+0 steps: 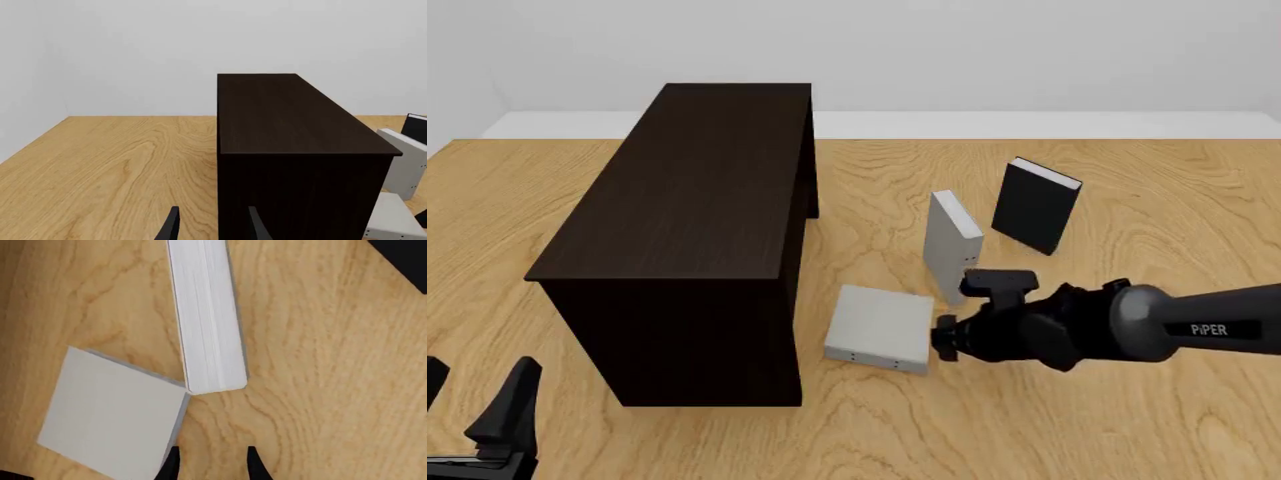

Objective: Pick up the book on the right and place it under the cabinet shelf.

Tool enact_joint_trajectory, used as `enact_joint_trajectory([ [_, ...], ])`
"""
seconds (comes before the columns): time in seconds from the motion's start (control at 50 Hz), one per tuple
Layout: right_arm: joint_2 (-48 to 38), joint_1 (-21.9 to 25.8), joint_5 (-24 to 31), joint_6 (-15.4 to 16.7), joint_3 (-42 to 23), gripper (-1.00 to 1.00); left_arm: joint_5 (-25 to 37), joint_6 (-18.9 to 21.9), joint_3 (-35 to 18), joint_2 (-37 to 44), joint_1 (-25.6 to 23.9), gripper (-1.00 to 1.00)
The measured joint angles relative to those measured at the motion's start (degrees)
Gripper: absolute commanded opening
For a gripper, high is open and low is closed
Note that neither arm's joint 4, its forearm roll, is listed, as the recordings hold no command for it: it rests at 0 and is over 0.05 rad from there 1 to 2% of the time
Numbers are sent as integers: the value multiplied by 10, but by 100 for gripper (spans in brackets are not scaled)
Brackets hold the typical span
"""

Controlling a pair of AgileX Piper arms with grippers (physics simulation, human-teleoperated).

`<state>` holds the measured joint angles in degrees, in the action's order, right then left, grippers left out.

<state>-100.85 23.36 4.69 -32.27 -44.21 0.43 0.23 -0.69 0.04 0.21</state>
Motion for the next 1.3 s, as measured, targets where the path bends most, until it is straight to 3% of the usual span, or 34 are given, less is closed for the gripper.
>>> enact_joint_trajectory([
  [0.26, -12, 17, 58, -80, -32, 100, 0, 0, 0, 0, 0, 100],
  [0.52, -27, 36, 114, -111, -65, 100, 0, 0, 0, 0, 0, 100],
  [0.76, -40, 65, 148, -111, -91, 100, 0, 0, 0, 0, 0, 100],
  [0.98, -46, 96, 127, -111, -100, 100, 0, 0, 0, 0, 0, 100],
  [1.14, -53, 130, 67, -62, -124, 100, 0, 0, 0, 0, 0, 100],
  [1.3, -61, 149, 45, -41, -147, 100, 0, 0, 0, 0, 0, 100],
])
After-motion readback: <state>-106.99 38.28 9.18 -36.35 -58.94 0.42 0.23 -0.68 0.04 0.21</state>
